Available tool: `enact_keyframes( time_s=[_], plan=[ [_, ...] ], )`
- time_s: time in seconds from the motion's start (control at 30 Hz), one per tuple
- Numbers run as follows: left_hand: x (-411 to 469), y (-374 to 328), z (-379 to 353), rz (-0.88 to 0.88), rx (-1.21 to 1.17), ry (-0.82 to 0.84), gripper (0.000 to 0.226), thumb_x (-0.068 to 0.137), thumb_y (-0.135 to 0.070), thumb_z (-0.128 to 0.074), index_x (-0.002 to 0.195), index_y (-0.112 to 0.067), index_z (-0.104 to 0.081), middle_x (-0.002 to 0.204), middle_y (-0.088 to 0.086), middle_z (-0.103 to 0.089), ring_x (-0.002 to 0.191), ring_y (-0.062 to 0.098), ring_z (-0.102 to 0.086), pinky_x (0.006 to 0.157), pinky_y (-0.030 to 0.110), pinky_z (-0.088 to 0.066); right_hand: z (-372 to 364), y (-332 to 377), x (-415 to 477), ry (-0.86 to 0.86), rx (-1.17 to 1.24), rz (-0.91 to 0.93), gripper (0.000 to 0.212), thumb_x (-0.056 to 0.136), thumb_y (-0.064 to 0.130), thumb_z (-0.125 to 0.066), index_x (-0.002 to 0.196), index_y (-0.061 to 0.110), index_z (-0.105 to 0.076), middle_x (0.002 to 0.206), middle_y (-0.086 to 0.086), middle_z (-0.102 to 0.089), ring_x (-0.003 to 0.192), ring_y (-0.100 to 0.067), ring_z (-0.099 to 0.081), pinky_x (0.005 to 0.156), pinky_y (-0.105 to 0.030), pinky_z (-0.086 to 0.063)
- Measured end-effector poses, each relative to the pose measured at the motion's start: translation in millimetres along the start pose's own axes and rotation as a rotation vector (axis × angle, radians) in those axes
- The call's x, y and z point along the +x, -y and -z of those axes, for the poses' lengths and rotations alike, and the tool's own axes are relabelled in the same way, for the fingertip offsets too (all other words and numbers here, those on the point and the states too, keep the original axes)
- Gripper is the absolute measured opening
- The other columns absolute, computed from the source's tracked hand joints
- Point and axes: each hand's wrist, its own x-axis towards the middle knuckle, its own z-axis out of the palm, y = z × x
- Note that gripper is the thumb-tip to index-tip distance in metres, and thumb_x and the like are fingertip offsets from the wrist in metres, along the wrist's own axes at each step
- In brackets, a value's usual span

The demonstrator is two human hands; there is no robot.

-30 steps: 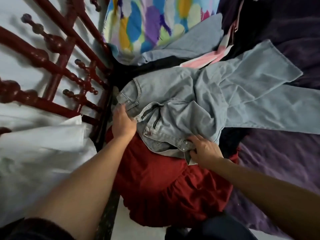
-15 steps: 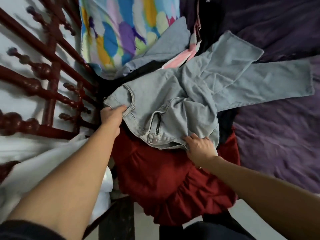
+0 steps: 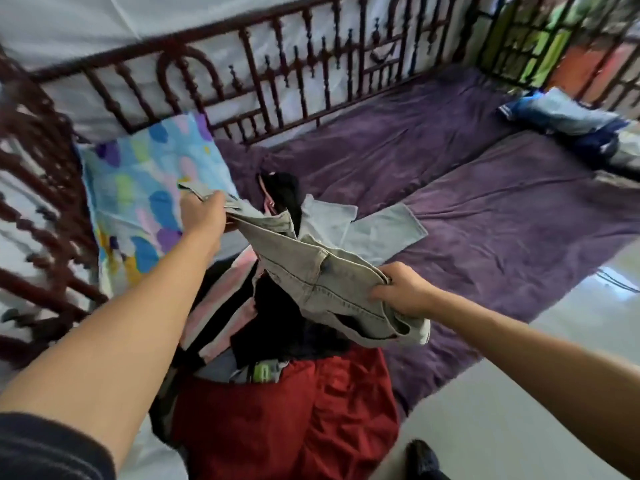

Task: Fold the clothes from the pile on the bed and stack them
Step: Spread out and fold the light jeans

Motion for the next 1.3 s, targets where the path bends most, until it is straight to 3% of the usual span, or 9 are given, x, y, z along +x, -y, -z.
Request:
enact_keyframes(
  time_s=[0.13, 0.3, 0.47, 0.63, 0.8, 0.9, 1.03, 1.1, 1.3],
  plan=[
    [-34, -67, -78, -0.054, -0.008, 0.078, 0.036, 0.057, -0.029, -0.065, 0.089, -0.013, -0.064, 0.090, 0.008, -0.070, 0.079, 0.028, -0.068, 0.072, 0.044, -0.056, 80, -33, -27, -0.110, 0.218, -0.076, 0.017, 0.078, 0.011, -0.068, 0.086, -0.003, -0.065, 0.071, -0.003, -0.059, 0.066, -0.014, -0.055, 0.064, -0.034, -0.050],
    [-101, -131, -191, -0.204, -0.041, 0.098, 0.036, 0.083, -0.027, -0.061, 0.108, -0.001, -0.062, 0.104, 0.007, -0.064, 0.092, 0.021, -0.061, 0.067, 0.025, -0.040, 172, -88, -65, -0.130, 0.408, -0.104, 0.007, 0.085, 0.004, -0.065, 0.089, 0.002, -0.069, 0.083, -0.013, -0.071, 0.069, -0.022, -0.066, 0.067, -0.036, -0.057],
    [-163, -168, -325, -0.275, -0.117, 0.142, 0.032, 0.087, -0.024, -0.055, 0.109, -0.001, -0.061, 0.106, 0.010, -0.066, 0.083, 0.019, -0.058, 0.064, 0.022, -0.038, 261, -173, -93, -0.209, 0.527, -0.113, 0.015, 0.086, 0.003, -0.066, 0.100, -0.001, -0.068, 0.098, -0.026, -0.070, 0.081, -0.036, -0.066, 0.080, -0.053, -0.054],
    [-205, -196, -421, -0.224, -0.131, 0.263, 0.020, 0.079, -0.025, -0.055, 0.086, -0.005, -0.058, 0.090, 0.012, -0.063, 0.079, 0.028, -0.059, 0.066, 0.034, -0.045, 335, -243, -114, -0.299, 0.600, -0.118, 0.016, 0.086, 0.003, -0.065, 0.101, 0.004, -0.070, 0.096, -0.018, -0.073, 0.078, -0.028, -0.070, 0.076, -0.042, -0.059],
    [-229, -227, -527, -0.204, -0.167, 0.371, 0.014, 0.079, -0.022, -0.055, 0.070, -0.011, -0.054, 0.072, 0.003, -0.057, 0.066, 0.022, -0.056, 0.059, 0.030, -0.049, 396, -303, -109, -0.346, 0.695, -0.145, 0.016, 0.087, 0.004, -0.065, 0.102, 0.005, -0.070, 0.094, -0.016, -0.074, 0.083, -0.031, -0.071, 0.076, -0.043, -0.059],
    [-232, -228, -600, -0.189, -0.166, 0.424, 0.016, 0.073, -0.020, -0.053, 0.059, -0.015, -0.059, 0.066, 0.004, -0.063, 0.069, 0.028, -0.064, 0.065, 0.042, -0.057, 428, -342, -96, -0.344, 0.705, -0.168, 0.014, 0.087, 0.003, -0.064, 0.099, 0.006, -0.070, 0.092, -0.014, -0.074, 0.080, -0.027, -0.071, 0.071, -0.036, -0.059],
    [-242, -221, -707, -0.165, -0.166, 0.521, 0.026, 0.080, -0.008, -0.052, 0.056, -0.016, -0.055, 0.059, -0.001, -0.056, 0.061, 0.021, -0.058, 0.051, 0.025, -0.046, 485, -412, -55, -0.457, 0.637, -0.259, 0.016, 0.087, 0.002, -0.064, 0.090, 0.015, -0.072, 0.085, -0.008, -0.075, 0.077, -0.023, -0.072, 0.072, -0.036, -0.060],
    [-248, -219, -761, -0.126, -0.164, 0.573, 0.027, 0.083, -0.004, -0.052, 0.058, -0.013, -0.053, 0.056, -0.001, -0.054, 0.045, 0.011, -0.057, 0.042, 0.020, -0.043, 514, -453, -29, -0.526, 0.617, -0.349, 0.015, 0.085, 0.003, -0.065, 0.088, 0.016, -0.073, 0.085, -0.008, -0.075, 0.080, -0.026, -0.072, 0.076, -0.040, -0.060],
    [-244, -227, -893, 0.097, -0.112, 0.762, 0.016, 0.083, -0.004, -0.050, 0.070, -0.007, -0.057, 0.052, 0.004, -0.064, 0.046, 0.019, -0.062, 0.052, 0.037, -0.057, 614, -546, 43, -0.621, 0.536, -0.559, 0.014, 0.081, 0.000, -0.063, 0.092, 0.002, -0.072, 0.077, -0.013, -0.068, 0.066, -0.025, -0.063, 0.069, -0.045, -0.056]
  ],
)
